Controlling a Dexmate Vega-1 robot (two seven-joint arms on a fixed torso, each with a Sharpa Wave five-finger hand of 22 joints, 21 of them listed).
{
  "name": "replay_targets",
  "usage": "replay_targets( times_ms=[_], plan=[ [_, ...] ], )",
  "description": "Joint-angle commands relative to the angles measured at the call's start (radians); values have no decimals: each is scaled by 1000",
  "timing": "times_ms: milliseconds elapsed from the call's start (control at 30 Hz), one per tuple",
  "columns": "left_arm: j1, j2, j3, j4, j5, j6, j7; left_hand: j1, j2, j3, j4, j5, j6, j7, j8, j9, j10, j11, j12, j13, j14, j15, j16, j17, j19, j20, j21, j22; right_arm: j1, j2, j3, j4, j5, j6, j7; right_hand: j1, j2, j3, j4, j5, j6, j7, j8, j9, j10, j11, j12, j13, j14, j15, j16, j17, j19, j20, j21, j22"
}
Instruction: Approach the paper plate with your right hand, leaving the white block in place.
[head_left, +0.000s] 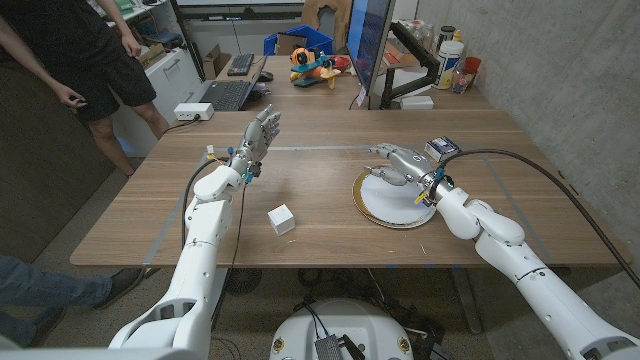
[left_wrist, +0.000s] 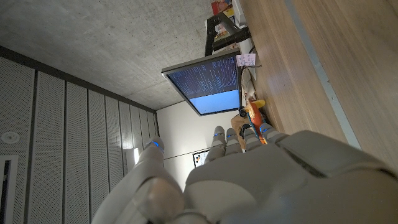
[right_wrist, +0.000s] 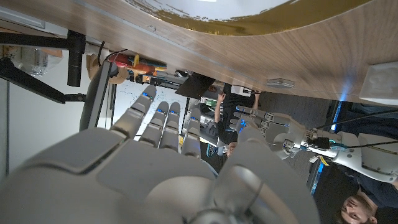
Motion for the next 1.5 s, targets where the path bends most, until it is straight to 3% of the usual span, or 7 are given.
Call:
replay_targets(
  times_ms=[33,1500],
  plan=[
    [-6,0,4,3,4,2,0,5,8,1,-9,-5,2,2,-1,3,-7,-2,3,1,-5,-1,1,5,-32,10,2,5,-5,-19,-29,-12,-54,-55,-6,-11,3,1,0,11,6,-1,4,4,1,-3,1,2,3,-2,-1,3,-5,1,-1,4],
    [2,-1,10,-5,7,-3,4,2,10,0,-11,-5,4,4,-1,3,-7,-4,3,1,-7,-2,2,5,-36,11,3,5,-9,-52,-73,-12,-78,-107,10,-18,10,4,1,25,16,-10,4,4,1,-7,-1,3,4,-5,-2,1,-17,4,2,5]
  ],
)
